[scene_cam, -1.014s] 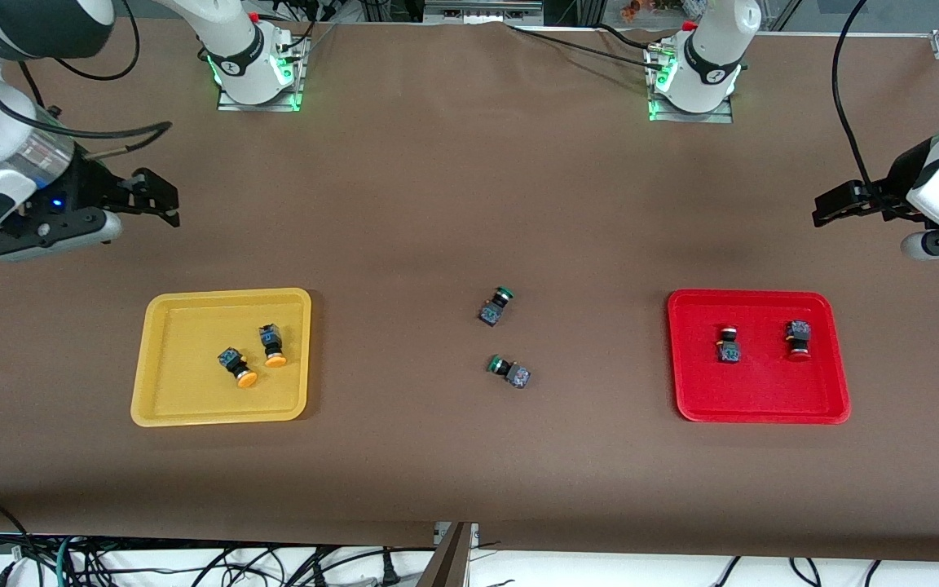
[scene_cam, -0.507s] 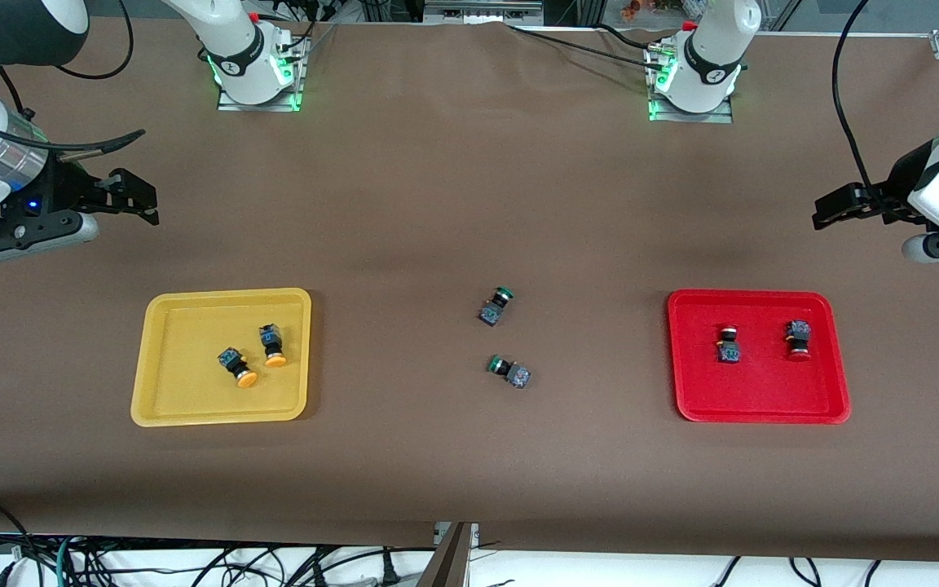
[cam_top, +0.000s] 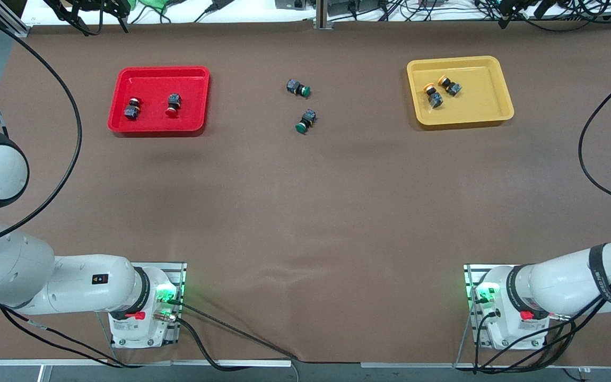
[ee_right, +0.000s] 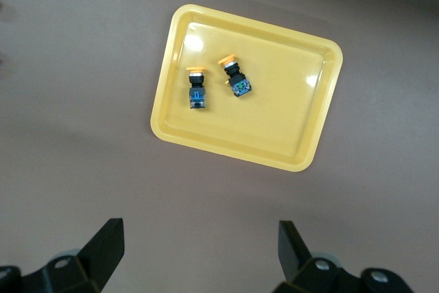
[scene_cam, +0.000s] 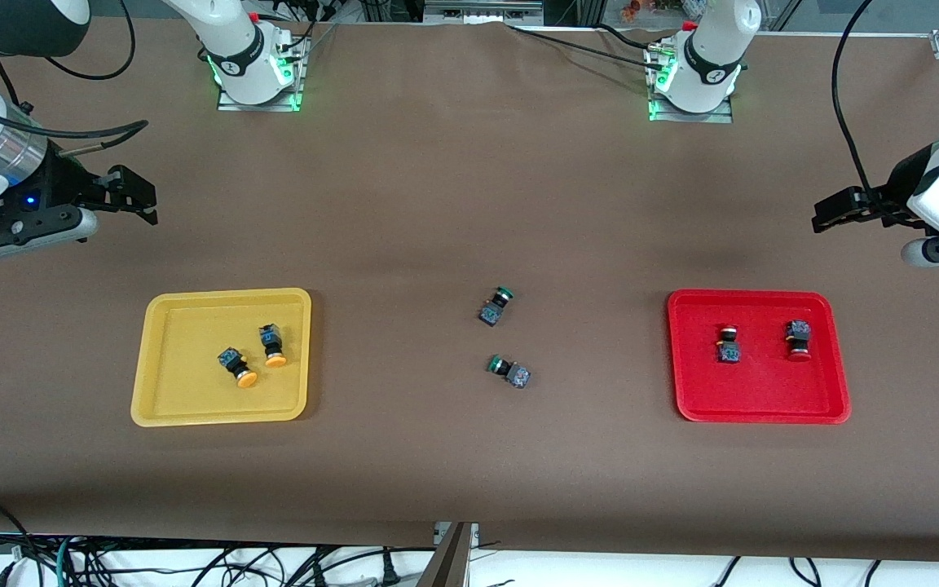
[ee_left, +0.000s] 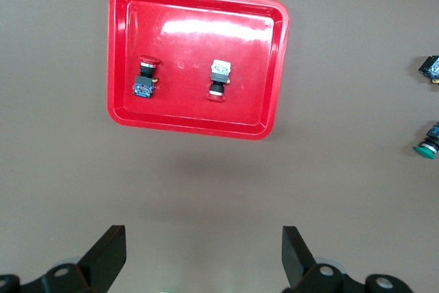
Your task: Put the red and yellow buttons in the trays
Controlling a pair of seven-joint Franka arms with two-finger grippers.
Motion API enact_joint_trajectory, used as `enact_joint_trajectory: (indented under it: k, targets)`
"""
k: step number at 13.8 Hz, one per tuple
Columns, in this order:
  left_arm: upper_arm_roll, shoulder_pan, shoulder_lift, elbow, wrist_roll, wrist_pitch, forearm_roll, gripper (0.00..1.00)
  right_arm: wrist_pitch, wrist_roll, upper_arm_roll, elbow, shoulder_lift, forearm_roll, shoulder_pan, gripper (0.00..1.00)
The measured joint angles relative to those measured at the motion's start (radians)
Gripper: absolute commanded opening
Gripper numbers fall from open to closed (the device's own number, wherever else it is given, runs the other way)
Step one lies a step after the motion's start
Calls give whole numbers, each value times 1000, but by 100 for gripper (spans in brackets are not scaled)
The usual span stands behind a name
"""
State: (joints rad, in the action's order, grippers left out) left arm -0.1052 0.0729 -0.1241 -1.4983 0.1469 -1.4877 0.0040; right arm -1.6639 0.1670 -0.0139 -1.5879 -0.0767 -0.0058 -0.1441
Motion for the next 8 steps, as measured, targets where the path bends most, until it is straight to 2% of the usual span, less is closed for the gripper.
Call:
enact_joint_trajectory:
  k: [8]
  targets:
    - [0, 0, 0, 3, 0, 0, 0, 100, 0, 2, 7, 12, 0, 0, -4, 99]
